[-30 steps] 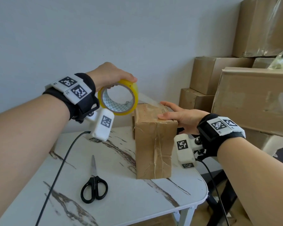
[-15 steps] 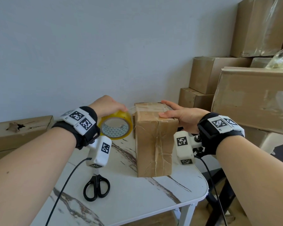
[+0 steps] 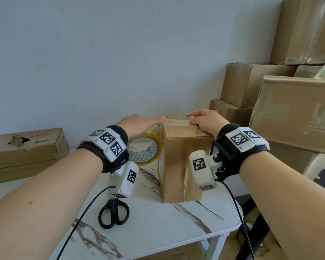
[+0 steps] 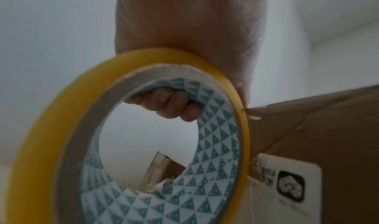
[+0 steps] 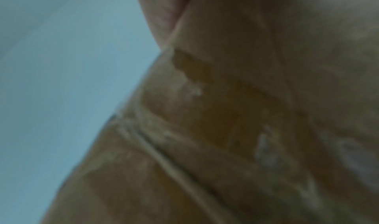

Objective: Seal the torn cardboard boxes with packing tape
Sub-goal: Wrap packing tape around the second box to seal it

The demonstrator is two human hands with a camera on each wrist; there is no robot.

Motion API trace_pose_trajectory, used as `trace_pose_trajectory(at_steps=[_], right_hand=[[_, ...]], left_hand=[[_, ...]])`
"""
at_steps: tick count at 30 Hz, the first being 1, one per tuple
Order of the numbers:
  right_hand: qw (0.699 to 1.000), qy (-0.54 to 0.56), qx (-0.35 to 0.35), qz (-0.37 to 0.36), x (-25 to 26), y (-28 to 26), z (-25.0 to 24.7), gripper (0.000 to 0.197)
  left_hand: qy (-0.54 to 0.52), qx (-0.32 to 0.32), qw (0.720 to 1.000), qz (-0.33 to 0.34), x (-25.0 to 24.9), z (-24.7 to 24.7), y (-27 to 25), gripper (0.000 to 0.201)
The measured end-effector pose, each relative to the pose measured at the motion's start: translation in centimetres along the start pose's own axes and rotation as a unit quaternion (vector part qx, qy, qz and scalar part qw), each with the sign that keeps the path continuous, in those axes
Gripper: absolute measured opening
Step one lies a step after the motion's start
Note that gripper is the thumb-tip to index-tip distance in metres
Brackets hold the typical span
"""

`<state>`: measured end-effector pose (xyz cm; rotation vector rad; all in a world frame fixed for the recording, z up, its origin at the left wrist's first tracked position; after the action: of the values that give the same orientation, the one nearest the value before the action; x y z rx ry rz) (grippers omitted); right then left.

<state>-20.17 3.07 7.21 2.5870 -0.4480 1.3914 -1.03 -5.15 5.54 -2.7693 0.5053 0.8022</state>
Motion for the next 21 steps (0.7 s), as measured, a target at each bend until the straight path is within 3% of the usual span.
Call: trace_pose_trajectory(at_steps=[3, 8, 11, 14, 16, 19, 21], right_hand=[[1.000, 0.012, -0.006, 0.012, 0.1, -0.3, -0.3, 0.032], [1.000, -0.014, -0.018, 0.004, 0.7, -0.4, -0.3, 0.033], [0.993, -0.117, -0.014, -0.003, 2.1, -0.7, 0.2, 0.028], [0.973, -0.227, 0.035, 0.005, 4.0, -2.1, 2.0, 0.058], [0.955, -0.285, 0.078, 0.005, 4.9, -2.9, 3.5, 0.062], [0.938, -0.335, 0.087, 0.007, 5.6, -3.6, 4.2, 0.048], [0.948, -0.308, 0.080, 0.010, 5.4, -3.6, 3.8, 0.052]], left_hand=[[-0.024, 0.021, 0.999, -0.005, -0.1, 0.5, 0.0, 0.103], [-0.031, 0.018, 0.999, -0.004, -0.7, 0.6, -0.3, 0.091], [-0.021, 0.008, 1.000, -0.005, -0.7, 0.5, -0.7, 0.089], [-0.010, 0.010, 1.000, 0.019, -0.9, 0.5, -1.0, 0.098], [-0.017, 0.018, 0.999, 0.024, -0.7, 0.5, -1.2, 0.101], [-0.067, 0.005, 0.998, -0.007, 0.7, 0.3, -1.1, 0.089], [-0.125, 0.013, 0.992, 0.001, 1.7, 0.1, -1.2, 0.073]])
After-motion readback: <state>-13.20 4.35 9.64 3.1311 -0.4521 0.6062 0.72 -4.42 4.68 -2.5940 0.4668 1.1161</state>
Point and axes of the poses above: each hand's wrist, its own y-axis towards the middle knuckle, its own z-axis out of the palm, x = y × z, the point moved 5 cm from there along y, towards the middle knuckle, and after that the axes turned 6 degrees about x, right-handed, at the moved point
